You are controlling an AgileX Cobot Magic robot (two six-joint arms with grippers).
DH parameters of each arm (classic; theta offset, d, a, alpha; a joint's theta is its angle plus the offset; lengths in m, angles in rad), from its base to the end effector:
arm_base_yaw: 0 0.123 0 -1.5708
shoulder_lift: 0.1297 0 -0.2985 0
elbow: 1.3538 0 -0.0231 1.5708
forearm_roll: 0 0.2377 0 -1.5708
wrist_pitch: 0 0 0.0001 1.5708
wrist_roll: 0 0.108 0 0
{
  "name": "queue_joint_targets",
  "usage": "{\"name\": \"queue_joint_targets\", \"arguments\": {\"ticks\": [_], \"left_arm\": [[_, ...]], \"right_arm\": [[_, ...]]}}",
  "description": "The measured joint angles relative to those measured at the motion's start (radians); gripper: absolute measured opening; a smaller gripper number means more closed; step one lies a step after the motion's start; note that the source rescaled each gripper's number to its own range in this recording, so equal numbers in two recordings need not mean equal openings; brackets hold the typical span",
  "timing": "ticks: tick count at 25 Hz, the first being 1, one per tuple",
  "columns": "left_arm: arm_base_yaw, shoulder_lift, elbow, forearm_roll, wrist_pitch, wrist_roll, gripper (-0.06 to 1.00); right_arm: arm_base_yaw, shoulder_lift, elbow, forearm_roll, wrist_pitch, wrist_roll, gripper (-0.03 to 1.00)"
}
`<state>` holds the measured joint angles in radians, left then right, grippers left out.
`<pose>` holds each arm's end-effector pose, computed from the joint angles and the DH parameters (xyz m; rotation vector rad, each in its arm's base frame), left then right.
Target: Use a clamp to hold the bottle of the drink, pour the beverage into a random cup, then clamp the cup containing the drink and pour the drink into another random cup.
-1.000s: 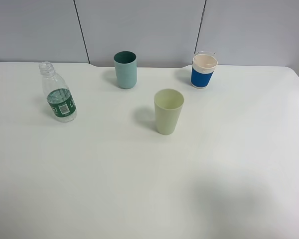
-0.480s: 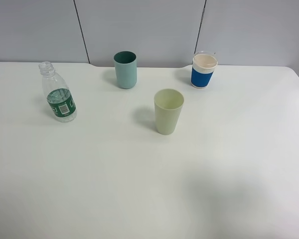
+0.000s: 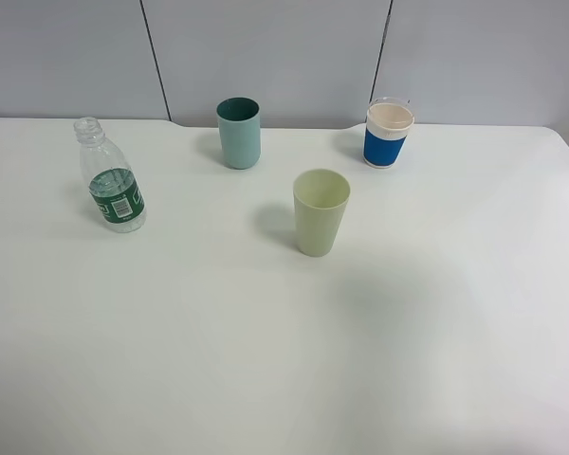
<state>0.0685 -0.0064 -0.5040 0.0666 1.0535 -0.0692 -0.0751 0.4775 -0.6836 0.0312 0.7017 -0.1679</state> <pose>-0.0163 0.0051 0.2651 -0.1425 2.0207 0.0790 0.0747 -0.0034 0.3412 -0.0814 1.9791 -0.1225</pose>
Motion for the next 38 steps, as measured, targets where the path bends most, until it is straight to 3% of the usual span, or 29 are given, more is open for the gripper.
{"name": "queue_joint_targets", "arguments": {"ticks": [8, 22, 30, 38], "left_arm": [[0.000, 0.000, 0.000, 0.000, 0.000, 0.000, 1.00], [0.000, 0.000, 0.000, -0.001, 0.000, 0.000, 1.00], [0.000, 0.000, 0.000, -0.001, 0.000, 0.000, 1.00], [0.000, 0.000, 0.000, -0.001, 0.001, 0.000, 1.00]], "right_arm": [[0.041, 0.235, -0.009, 0.011, -0.149, -0.056, 1.00], [0.495, 0.498, -0.009, -0.048, -0.467, -0.037, 1.00], [0.699, 0.615, -0.009, -0.048, -0.514, 0.080, 1.00], [0.724, 0.718, -0.009, -0.089, -0.494, 0.188, 1.00]]}}
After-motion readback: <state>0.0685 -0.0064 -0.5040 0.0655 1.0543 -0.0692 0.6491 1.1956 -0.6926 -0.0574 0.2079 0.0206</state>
